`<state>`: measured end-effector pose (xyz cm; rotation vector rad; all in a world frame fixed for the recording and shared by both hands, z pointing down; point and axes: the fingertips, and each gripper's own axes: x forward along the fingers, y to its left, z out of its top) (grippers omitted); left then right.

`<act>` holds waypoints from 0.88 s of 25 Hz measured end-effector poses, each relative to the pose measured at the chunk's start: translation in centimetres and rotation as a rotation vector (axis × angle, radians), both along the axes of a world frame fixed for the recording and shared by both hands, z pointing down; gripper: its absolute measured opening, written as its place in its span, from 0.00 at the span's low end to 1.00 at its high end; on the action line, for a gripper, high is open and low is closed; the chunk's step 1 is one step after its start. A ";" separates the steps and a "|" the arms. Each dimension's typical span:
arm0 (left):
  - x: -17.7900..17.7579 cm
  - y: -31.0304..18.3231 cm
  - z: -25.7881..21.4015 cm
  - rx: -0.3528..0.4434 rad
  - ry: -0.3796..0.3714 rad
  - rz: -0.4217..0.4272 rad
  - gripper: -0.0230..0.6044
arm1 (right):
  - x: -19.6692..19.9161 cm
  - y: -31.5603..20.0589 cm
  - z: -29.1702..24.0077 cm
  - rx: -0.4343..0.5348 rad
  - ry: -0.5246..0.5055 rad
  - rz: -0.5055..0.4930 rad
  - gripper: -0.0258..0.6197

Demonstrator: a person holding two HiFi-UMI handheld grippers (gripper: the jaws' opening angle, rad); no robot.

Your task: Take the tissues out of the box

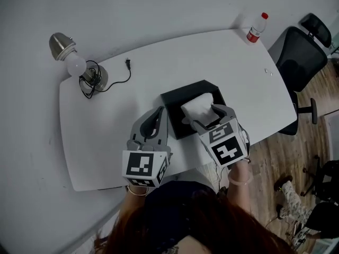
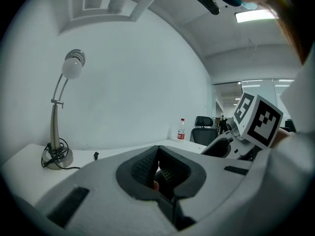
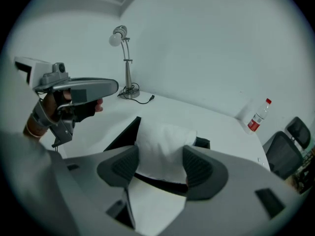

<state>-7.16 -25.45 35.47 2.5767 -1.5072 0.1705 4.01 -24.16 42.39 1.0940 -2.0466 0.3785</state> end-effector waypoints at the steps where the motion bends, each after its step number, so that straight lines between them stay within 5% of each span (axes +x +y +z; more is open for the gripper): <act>1: -0.1 0.1 0.0 0.003 -0.001 -0.003 0.07 | -0.1 0.0 -0.2 0.013 -0.003 -0.008 0.50; 22: 0.0 5.6 -1.4 0.057 0.015 -0.052 0.07 | 0.4 2.4 -5.0 0.308 -0.093 -0.007 0.50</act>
